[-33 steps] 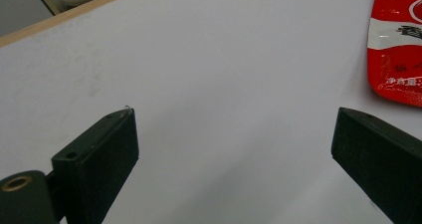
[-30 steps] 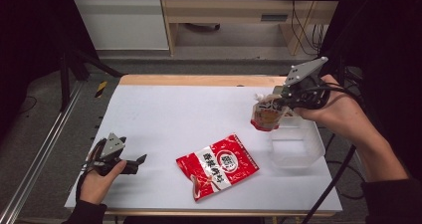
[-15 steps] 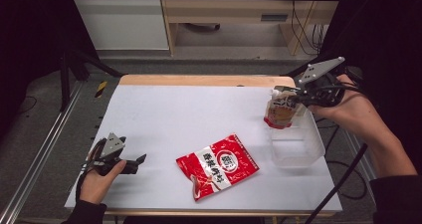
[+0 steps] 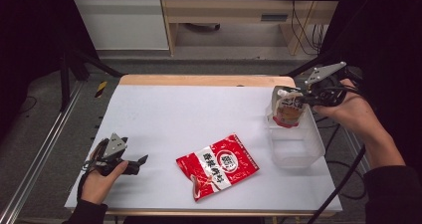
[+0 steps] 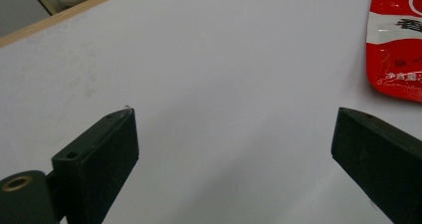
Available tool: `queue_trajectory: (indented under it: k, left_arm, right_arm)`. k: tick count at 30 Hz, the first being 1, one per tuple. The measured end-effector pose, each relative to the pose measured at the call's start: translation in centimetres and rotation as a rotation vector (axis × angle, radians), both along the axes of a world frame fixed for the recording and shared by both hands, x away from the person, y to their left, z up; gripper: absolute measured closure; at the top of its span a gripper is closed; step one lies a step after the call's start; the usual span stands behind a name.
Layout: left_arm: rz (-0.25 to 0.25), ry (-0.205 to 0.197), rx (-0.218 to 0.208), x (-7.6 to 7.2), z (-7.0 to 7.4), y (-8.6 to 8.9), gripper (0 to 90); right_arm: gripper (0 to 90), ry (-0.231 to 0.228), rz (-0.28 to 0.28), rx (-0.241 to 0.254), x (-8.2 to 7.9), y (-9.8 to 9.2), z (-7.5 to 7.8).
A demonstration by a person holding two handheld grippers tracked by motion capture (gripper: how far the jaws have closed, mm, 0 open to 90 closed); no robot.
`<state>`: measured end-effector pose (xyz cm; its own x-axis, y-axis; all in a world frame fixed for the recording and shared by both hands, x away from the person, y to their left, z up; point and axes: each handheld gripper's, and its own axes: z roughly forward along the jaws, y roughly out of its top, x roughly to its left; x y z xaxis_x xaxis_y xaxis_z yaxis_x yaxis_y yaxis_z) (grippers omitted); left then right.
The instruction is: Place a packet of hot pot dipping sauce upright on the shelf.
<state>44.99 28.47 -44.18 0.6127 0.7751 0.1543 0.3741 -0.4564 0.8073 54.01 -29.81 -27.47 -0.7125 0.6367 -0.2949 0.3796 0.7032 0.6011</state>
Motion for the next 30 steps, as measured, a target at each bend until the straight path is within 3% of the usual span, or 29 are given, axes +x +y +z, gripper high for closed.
queue_trajectory:
  k: [12, 30]
  left_arm:
    - [-0.007, 0.004, 0.002, 0.0, -0.1, -0.1, 4.5]
    - [-0.010, 0.004, 0.004, 0.0, 0.0, -0.1, 4.5]
  right_arm:
    - [87.7, 0.008, 0.010, 0.004, 0.9, -0.2, -1.3]
    - [87.5, 0.001, 0.009, 0.004, 1.6, 0.0, -1.6]
